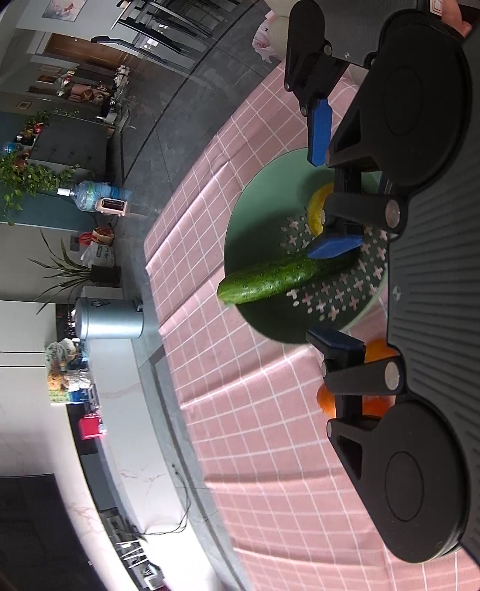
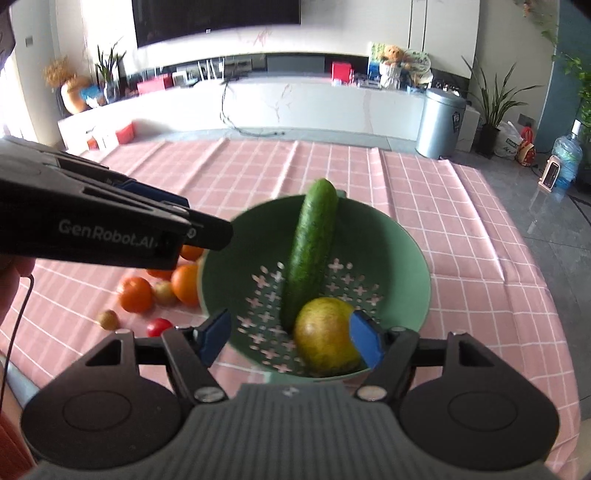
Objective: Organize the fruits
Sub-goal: 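Open the left tool over the colander while the right tool releases the pear into it, then grasp an orange with the right tool while the left tool grasps another orange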
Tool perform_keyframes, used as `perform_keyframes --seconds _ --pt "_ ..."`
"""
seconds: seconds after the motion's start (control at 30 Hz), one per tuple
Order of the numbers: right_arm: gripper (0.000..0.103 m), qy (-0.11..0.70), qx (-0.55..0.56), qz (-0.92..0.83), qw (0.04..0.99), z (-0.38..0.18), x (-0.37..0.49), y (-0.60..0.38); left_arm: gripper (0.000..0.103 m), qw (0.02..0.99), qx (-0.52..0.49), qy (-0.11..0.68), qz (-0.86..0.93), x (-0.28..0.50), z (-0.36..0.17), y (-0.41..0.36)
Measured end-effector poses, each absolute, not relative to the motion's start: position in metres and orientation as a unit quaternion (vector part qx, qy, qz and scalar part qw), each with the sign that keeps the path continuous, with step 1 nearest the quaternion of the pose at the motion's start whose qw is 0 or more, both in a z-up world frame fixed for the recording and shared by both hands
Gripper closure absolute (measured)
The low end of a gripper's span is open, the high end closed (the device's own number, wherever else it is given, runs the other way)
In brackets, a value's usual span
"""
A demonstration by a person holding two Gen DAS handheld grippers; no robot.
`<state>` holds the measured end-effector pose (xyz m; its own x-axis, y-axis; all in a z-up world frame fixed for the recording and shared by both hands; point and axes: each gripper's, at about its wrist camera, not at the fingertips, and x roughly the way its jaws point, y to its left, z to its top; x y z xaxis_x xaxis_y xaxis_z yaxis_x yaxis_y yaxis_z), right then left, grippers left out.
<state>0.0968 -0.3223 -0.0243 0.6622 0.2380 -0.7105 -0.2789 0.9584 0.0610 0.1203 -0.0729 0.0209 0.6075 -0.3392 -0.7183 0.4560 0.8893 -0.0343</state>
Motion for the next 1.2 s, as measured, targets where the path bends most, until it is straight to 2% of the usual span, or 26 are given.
perform_keyframes --seconds 0.07,0.43,1.0,1.07,1.2 --pt "0.029 0.371 -0.014 0.139 0.918 -0.021 0.086 -0.317 0.047 0.896 0.083 0.376 -0.221 0.113 0.027 -0.063" --pt "0.030 0.333 0.036 0.140 0.932 -0.019 0.043 -0.279 0.045 0.898 0.090 0.368 -0.224 0.083 0.028 -0.007" --pt "0.039 0.364 0.014 0.128 0.922 -0.049 0.046 -0.241 0.045 0.882 0.049 0.405 -0.234 0.083 -0.029 0.043" --pt "0.046 0.369 0.015 0.129 0.920 -0.053 0.050 -0.239 0.045 0.881 0.041 0.409 -0.234 0.085 -0.035 0.047" --pt "0.052 0.384 0.016 0.126 0.915 -0.061 0.057 -0.237 0.045 0.879 0.032 0.416 -0.232 0.089 -0.045 0.052"
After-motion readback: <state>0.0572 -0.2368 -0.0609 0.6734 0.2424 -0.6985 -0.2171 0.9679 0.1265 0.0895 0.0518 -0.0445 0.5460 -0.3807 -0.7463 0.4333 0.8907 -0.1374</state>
